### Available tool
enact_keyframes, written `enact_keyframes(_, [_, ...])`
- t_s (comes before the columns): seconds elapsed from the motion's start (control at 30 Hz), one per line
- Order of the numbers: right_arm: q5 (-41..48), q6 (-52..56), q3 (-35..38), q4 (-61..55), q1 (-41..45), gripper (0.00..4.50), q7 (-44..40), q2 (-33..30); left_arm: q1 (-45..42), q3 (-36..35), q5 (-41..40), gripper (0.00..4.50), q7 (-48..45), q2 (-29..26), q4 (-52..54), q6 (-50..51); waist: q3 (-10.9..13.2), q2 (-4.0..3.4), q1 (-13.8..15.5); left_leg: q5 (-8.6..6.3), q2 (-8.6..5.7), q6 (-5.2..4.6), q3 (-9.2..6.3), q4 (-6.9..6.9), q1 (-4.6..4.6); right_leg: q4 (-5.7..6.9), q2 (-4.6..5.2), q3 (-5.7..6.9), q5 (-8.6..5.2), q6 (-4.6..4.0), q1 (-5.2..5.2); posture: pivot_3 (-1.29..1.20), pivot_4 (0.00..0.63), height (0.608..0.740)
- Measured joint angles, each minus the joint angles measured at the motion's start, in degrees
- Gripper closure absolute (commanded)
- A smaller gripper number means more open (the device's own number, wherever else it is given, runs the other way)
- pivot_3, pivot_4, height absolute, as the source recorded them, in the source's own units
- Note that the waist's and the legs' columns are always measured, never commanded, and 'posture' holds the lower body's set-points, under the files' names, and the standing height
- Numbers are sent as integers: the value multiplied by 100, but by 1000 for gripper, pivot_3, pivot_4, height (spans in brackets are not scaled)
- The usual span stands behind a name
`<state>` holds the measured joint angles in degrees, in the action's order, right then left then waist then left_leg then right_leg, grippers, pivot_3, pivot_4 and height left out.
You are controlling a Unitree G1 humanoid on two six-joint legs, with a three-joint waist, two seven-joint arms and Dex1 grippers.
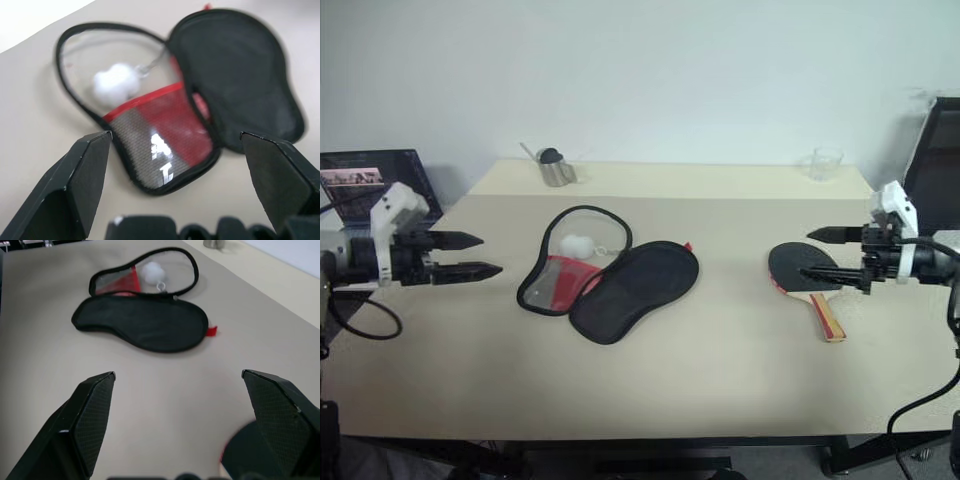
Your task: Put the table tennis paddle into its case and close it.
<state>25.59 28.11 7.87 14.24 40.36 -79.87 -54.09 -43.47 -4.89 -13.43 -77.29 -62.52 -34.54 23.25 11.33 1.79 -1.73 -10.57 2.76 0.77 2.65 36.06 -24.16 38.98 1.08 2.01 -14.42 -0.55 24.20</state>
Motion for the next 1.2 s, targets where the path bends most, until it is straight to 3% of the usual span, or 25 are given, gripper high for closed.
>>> enact_keyframes(0.17, [67, 108, 1, -259, 10, 47, 113, 24, 55, 4, -15, 0, 77, 71, 53, 7, 0, 2, 26, 0, 1, 0, -5, 3, -6, -1, 5, 4, 0, 1, 1, 0, 150, 740])
enact_keyframes(0.5, [283, 344, 278, -762, -454, 47, 460, -2, -637, 218, 413, 0, 1245, 1450, -1286, -634, -1, 5, 166, 0, -5, 0, 13, 7, -9, 0, 2, 5, 2, 8, -1, 0, 150, 740])
enact_keyframes(0.7, [385, 617, 394, -1273, -873, 47, 768, -122, -1363, 210, 710, 0, 2562, 2160, -2501, -930, 8, 27, 168, 0, -7, 0, -5, 22, -21, 0, 0, 7, 5, 11, -2, 0, 150, 740])
enact_keyframes(0.87, [541, 986, 645, -1637, -1208, 47, 916, -360, -1520, 143, 816, 0, 3205, 2480, -3142, -1113, 8, 27, 148, 0, -7, 0, 8, 21, -20, -1, 3, 7, 7, 14, 1, 0, 150, 740])
enact_keyframes(1.2, [650, 1036, 642, -1728, -992, 47, 1080, -414, -1517, -113, 806, 0, 3776, 2755, -3436, -896, 7, 31, 157, 0, -8, 1, 2, 23, -20, -1, 1, 9, 8, 16, -1, 0, 150, 740])
